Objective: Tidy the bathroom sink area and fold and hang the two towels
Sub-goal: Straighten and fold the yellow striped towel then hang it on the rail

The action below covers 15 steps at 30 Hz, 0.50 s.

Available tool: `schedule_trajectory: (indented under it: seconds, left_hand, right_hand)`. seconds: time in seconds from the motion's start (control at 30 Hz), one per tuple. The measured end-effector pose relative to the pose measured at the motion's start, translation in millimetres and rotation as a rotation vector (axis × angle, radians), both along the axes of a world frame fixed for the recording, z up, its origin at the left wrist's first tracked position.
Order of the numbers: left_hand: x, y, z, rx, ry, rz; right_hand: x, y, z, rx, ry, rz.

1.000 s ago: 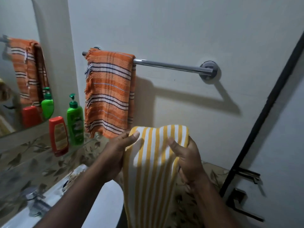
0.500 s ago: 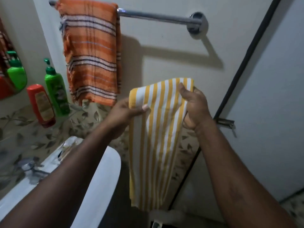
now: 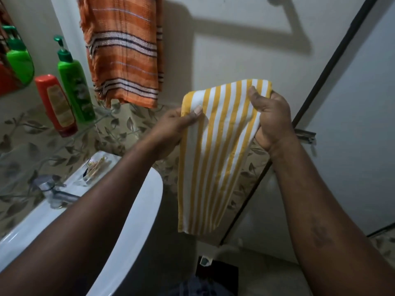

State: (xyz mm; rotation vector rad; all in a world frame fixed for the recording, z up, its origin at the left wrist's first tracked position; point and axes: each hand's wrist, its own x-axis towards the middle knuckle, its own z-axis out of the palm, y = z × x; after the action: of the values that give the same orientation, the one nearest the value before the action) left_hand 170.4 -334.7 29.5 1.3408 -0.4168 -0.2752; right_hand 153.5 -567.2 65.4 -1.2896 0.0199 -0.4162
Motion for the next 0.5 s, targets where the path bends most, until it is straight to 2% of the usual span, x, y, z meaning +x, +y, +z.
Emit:
schedule_trajectory:
  seconds: [0.17,0.33,0.5]
  left_hand:
    - [16,-11,22,-0.104,-0.048,0.080]
    - [32,-10,56,-0.157,-0.237,0.034]
    - [47,-5,120,-0.203,-0.467,-0.004]
  right_hand:
    - [2,-3,10,-0.018,-0.036,0.053]
    - [6,-8,48,-0.164,-0.207,0.049]
    - [17,-8,117,-0.315,-0.414,-0.001]
